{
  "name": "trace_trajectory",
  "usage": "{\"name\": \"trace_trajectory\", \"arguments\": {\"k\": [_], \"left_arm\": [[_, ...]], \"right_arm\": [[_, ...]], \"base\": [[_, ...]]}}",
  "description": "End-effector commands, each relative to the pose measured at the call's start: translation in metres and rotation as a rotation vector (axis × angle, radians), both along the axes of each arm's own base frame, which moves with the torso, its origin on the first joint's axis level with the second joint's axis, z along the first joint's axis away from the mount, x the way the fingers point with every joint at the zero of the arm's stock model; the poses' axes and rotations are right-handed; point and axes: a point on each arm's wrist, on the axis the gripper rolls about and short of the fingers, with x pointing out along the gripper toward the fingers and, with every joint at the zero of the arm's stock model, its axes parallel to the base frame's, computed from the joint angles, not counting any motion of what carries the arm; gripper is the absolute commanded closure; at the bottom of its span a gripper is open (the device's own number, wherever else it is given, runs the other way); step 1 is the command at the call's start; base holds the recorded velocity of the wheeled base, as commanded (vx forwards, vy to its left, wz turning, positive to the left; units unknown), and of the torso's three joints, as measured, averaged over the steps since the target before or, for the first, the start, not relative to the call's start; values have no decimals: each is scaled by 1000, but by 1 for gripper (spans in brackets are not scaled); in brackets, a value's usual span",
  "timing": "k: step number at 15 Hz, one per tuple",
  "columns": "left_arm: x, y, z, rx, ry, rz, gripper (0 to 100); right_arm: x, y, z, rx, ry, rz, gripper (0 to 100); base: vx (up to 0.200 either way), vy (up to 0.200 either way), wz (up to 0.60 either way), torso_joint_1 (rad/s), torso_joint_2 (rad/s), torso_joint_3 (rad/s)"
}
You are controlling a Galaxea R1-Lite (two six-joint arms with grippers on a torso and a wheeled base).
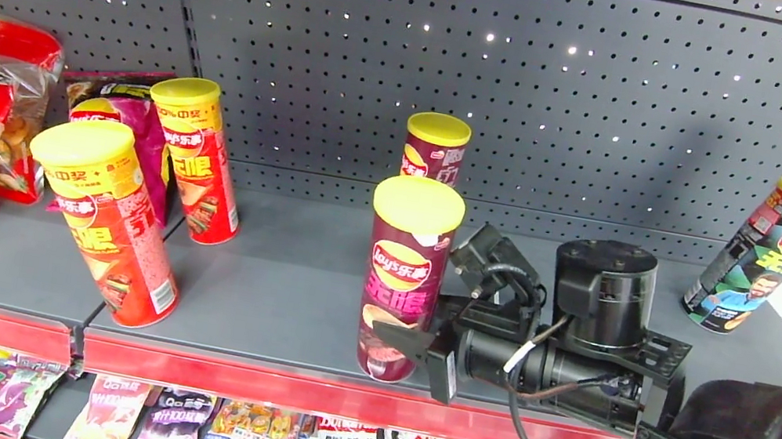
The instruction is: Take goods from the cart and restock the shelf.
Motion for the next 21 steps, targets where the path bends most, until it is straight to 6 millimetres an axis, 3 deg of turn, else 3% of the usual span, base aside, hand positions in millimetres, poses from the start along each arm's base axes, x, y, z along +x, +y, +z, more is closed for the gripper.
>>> {"name": "trace_trajectory", "arguments": {"k": [1, 9, 21], "left_arm": [[0, 0, 0, 0, 1, 0, 0], [0, 0, 0, 0, 3, 2, 0], [0, 0, 0, 0, 1, 0, 0]], "right_arm": [[3, -2, 3, 13, -7, 37, 100], [24, -1, 2, -6, -69, 130, 100], [18, -1, -1, -6, -66, 214, 100]], "base": [[0, 0, 0, 0, 0, 0], [0, 0, 0, 0, 0, 0], [0, 0, 0, 0, 0, 0]]}}
